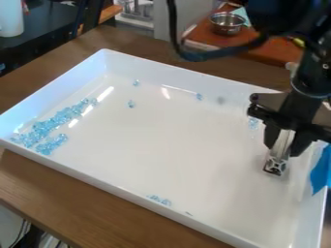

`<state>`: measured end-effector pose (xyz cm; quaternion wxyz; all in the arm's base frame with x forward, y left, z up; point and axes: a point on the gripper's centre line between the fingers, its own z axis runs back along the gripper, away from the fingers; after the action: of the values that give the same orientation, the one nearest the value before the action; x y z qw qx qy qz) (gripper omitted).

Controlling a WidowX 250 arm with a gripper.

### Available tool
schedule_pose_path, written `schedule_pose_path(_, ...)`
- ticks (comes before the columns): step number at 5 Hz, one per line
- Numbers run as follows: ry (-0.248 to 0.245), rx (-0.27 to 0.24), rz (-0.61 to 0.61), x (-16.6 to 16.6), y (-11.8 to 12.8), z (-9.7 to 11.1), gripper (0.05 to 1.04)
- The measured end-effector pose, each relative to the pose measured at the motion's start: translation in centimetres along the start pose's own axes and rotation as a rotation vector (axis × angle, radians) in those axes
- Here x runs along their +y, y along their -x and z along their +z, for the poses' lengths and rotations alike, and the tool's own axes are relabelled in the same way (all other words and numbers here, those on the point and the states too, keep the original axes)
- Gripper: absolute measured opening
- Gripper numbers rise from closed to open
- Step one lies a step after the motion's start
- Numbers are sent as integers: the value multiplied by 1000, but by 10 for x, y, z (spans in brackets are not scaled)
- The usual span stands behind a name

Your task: Sweep into pile

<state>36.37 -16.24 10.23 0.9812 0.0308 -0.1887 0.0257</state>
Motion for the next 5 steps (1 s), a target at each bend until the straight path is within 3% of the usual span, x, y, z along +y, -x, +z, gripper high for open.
schedule_pose_path(2, -1, -8, 10, 32, 3, -8, 352)
schedule_pose_path(5, 10, 37, 122, 133, 6, -13, 352)
